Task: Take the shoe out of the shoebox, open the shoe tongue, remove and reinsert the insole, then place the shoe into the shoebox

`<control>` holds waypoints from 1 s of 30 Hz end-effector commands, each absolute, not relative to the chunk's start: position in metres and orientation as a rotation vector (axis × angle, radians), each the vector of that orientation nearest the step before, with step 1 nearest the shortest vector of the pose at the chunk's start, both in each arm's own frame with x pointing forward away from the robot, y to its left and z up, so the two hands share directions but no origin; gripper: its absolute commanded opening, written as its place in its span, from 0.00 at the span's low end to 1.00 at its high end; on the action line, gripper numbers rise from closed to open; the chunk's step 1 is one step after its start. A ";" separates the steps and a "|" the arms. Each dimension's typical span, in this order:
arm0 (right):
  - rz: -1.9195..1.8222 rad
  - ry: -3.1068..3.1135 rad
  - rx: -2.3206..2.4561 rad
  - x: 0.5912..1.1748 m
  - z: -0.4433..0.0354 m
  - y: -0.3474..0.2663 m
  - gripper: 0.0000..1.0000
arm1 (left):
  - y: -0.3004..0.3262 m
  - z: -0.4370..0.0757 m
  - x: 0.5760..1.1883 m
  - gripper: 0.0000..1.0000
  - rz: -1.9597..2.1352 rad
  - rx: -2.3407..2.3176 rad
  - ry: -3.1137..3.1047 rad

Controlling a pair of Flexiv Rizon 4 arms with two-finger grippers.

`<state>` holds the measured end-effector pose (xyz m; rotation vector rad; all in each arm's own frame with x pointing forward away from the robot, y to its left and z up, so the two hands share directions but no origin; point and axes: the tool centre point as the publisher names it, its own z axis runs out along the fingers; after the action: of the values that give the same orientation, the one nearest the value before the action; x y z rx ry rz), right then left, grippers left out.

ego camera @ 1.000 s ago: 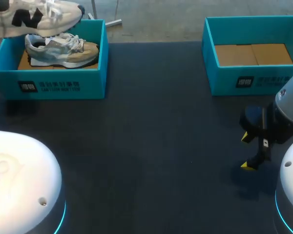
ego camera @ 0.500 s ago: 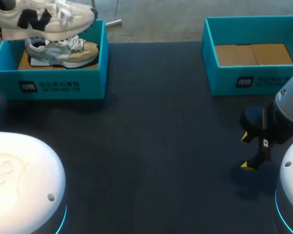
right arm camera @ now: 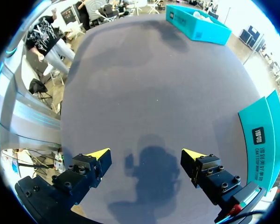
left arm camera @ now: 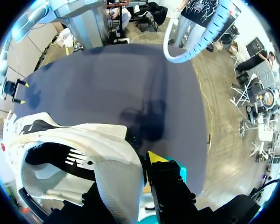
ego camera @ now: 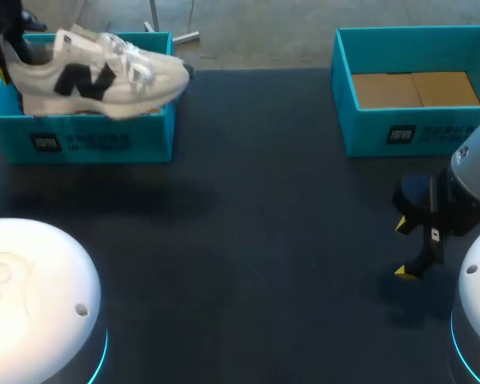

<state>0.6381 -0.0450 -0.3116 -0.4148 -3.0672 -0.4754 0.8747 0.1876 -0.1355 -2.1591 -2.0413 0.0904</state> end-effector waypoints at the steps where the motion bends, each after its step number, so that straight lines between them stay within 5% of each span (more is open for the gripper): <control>1: -0.478 -3.070 -0.415 0.637 -0.312 -0.045 1.00 | 0.167 -0.145 0.831 0.00 -0.127 -2.262 -2.099; 30: -0.478 -3.070 -0.415 0.637 -0.312 -0.045 1.00 | 0.060 -0.247 0.732 0.00 -0.081 -2.258 -2.051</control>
<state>0.6381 -0.0450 -0.3116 -0.4148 -3.0672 -0.4753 0.7367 0.0652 -0.2365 -2.2310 -2.0256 -0.0262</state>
